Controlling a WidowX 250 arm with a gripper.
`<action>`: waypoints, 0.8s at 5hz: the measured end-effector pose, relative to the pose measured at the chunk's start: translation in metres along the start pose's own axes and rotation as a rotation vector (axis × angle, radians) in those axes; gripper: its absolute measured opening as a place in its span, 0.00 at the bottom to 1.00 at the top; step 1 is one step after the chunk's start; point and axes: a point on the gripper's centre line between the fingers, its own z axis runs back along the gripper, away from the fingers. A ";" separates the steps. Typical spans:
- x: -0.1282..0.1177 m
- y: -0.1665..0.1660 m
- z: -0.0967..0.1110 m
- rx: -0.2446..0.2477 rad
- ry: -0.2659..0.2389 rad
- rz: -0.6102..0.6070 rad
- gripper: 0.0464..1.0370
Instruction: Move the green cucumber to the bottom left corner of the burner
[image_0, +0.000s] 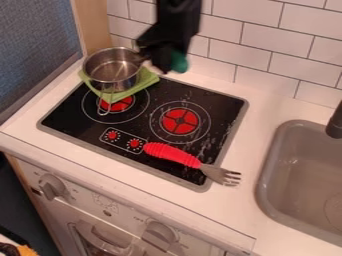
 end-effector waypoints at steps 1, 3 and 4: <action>-0.014 -0.046 0.012 -0.026 0.016 0.063 0.42; -0.045 -0.100 -0.011 -0.062 0.033 0.095 0.42; -0.058 -0.106 -0.032 -0.093 0.051 0.072 0.42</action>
